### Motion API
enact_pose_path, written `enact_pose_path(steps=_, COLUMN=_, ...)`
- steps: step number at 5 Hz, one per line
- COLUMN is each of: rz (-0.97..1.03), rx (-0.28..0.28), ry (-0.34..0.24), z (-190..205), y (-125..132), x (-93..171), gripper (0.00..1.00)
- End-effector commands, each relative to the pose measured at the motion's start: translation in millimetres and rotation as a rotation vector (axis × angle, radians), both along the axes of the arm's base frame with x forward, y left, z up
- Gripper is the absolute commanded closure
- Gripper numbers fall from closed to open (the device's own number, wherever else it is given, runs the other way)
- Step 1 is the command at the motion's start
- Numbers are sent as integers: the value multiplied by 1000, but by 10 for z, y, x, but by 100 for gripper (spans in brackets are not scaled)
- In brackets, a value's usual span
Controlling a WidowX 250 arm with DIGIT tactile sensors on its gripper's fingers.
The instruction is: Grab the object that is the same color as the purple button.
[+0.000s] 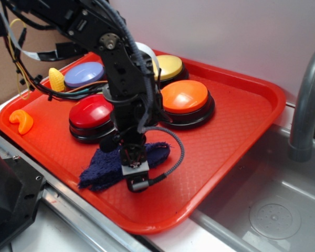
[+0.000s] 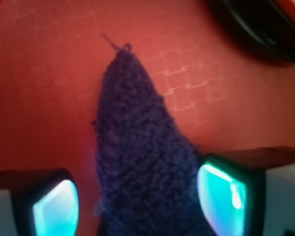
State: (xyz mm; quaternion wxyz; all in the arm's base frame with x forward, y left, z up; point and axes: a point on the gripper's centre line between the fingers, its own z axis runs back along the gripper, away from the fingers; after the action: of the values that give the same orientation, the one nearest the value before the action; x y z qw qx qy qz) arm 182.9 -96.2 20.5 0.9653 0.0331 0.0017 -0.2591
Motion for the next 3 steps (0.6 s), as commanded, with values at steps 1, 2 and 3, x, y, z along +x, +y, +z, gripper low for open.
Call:
enact_pose_path(steps=1, rz=77, rx=-8, ry=0, z=-27, y=17, x=59, gripper=100)
enact_pose_path(steps=2, rz=93, rx=5, ry=2, z=-48, y=36, x=75, gripper=100)
enact_pose_path(steps=3, rz=133, rx=16, ry=8, z=-23, y=70, x=89, gripper=100)
